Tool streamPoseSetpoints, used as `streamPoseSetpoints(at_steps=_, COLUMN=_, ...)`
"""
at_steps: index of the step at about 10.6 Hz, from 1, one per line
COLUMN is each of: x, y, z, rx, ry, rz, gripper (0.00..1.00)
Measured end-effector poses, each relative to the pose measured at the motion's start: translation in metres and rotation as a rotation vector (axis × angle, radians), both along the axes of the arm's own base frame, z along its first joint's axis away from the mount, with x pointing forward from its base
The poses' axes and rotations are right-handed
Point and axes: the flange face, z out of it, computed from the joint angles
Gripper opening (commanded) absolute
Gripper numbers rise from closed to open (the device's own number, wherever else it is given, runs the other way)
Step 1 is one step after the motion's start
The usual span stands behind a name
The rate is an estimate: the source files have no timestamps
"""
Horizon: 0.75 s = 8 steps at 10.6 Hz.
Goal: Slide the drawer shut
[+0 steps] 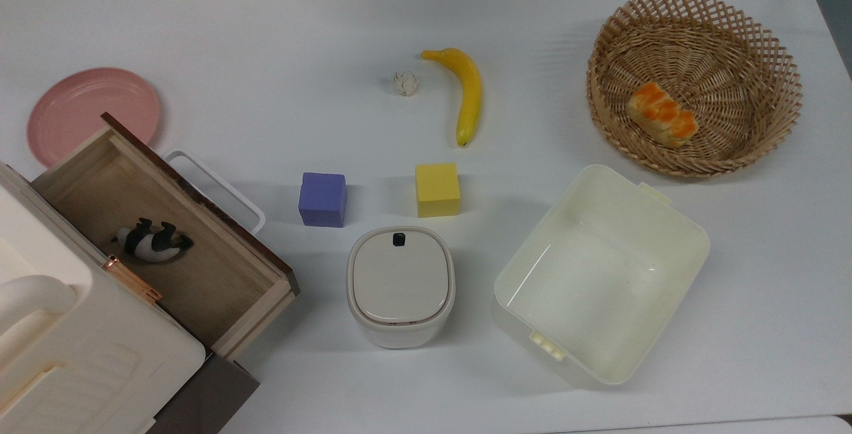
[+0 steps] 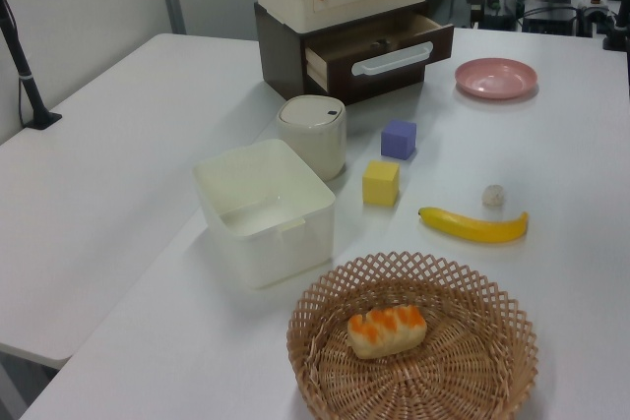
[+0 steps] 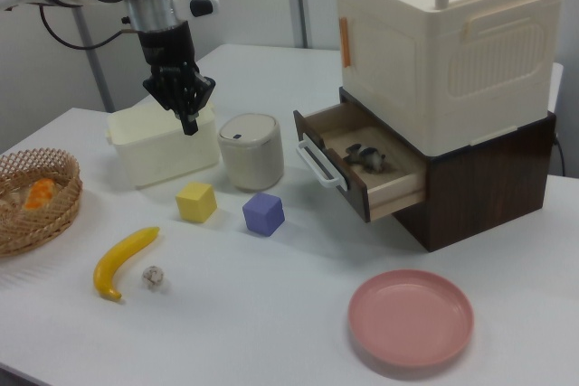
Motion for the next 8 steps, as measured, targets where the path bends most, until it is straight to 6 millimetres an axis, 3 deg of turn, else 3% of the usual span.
streamPoseSetpoints(at_steps=8, x=0.0045, y=0.0013, z=-0.0100, rx=0.000, ry=0.018, rz=0.005, gripper=0.00)
